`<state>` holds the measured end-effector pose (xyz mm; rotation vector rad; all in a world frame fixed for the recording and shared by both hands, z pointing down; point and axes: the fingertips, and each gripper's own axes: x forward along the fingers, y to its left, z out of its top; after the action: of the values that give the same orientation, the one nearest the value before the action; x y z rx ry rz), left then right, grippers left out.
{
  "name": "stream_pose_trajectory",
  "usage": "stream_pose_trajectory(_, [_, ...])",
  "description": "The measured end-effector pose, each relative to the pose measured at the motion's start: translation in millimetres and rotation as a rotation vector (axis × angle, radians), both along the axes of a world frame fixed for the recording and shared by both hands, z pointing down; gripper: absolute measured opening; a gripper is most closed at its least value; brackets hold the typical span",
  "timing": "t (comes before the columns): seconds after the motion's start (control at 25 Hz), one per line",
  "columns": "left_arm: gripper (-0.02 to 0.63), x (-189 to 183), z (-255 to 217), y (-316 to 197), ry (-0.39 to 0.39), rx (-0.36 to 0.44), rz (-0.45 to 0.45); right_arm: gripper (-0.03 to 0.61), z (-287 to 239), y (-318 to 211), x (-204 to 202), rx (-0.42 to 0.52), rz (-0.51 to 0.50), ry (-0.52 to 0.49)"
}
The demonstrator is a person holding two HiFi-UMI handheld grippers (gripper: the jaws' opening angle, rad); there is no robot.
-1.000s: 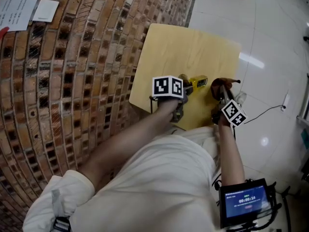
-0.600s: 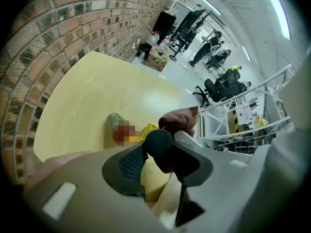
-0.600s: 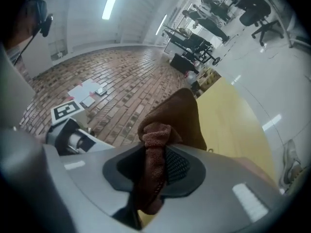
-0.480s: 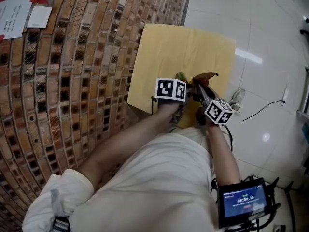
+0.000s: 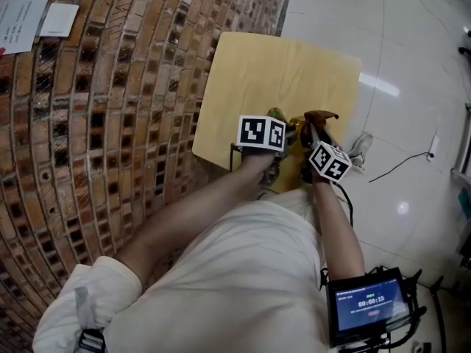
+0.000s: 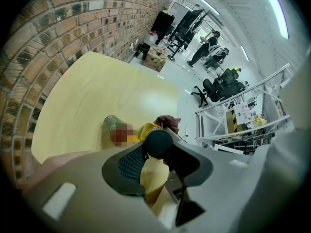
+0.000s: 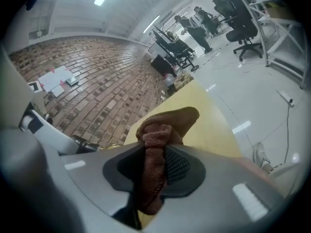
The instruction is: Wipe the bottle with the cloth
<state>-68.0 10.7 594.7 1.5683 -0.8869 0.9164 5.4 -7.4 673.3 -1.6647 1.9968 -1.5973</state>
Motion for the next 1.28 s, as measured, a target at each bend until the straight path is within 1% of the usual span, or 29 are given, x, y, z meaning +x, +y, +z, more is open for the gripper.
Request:
stream_pose_trajectory(0.12, [0.172, -1.0, 0.7, -2.8, 0.003, 0.002, -0.005, 0.089, 12.2, -4.3, -0.2, -0.029, -0.012, 0.029])
stream_pose_trajectory(0.32, [0.173, 1.5, 0.3, -3.9, -0.006, 0.023, 0.017, 0.089, 39.4, -7.9, 4.6, -0.121, -0.054, 0.113])
stream_pose_trajectory(0.4, [0.175, 2.4, 0.5, -3.5, -0.013, 0.032, 0.032, 0.089, 48.5, -9.2, 3.3, -0.152, -0.087, 0.144])
stream_pose_trajectory(0.52, [0.176, 2.6, 0.8, -3.5, -0.02, 0.038, 0.042, 0.091, 66.9, -5.1, -1.4, -0.221, -0.165, 0.175])
stream_pose_trajectory(0.6, [0.175, 1.5, 0.7, -5.2, -0.02, 0.041, 0.042, 0.092, 74.4, -2.3, -2.6, -0.237, -0.207, 0.163])
stream_pose_trajectory(0.68, [0.175, -1.1, 0.6, -7.6, -0.016, 0.042, 0.035, 0.094, 74.2, -0.9, -1.3, -0.231, -0.221, 0.123])
stream_pose_trajectory(0.76, [0.173, -4.4, 0.6, -10.7, -0.008, 0.04, 0.026, 0.095, 69.5, 0.9, 4.5, -0.218, -0.197, 0.073])
stream_pose_trajectory(0.84, [0.173, -6.3, 0.2, -13.2, 0.002, 0.036, 0.029, 0.095, 64.2, 5.7, 17.8, -0.202, -0.14, 0.037])
stream_pose_trajectory(0.88, [0.172, -6.4, -0.2, -13.5, 0.003, 0.036, 0.045, 0.095, 61.7, 9.5, 26.7, -0.194, -0.109, 0.026])
stream_pose_trajectory(0.92, [0.172, -6.2, -0.8, -13.0, -0.001, 0.04, 0.076, 0.095, 59.2, 13.9, 35.9, -0.185, -0.08, 0.018])
stream_pose_trajectory(1.0, [0.172, -5.8, -2.1, -9.5, -0.03, 0.061, 0.186, 0.095, 53.4, 22.6, 52.4, -0.167, -0.035, -0.001])
stream_pose_trajectory(1.08, [0.172, -6.5, -3.3, -5.2, -0.087, 0.102, 0.346, 0.096, 45.7, 26.8, 63.3, -0.144, -0.013, -0.02])
stream_pose_trajectory(1.2, [0.172, -7.4, -6.1, -3.9, -0.2, 0.196, 0.6, 0.095, 33.9, 27.5, 70.2, -0.114, -0.024, -0.033])
stream_pose_trajectory(1.28, [0.172, -7.6, -7.7, -3.4, -0.247, 0.241, 0.721, 0.096, 28.8, 27.3, 69.8, -0.107, -0.043, -0.034])
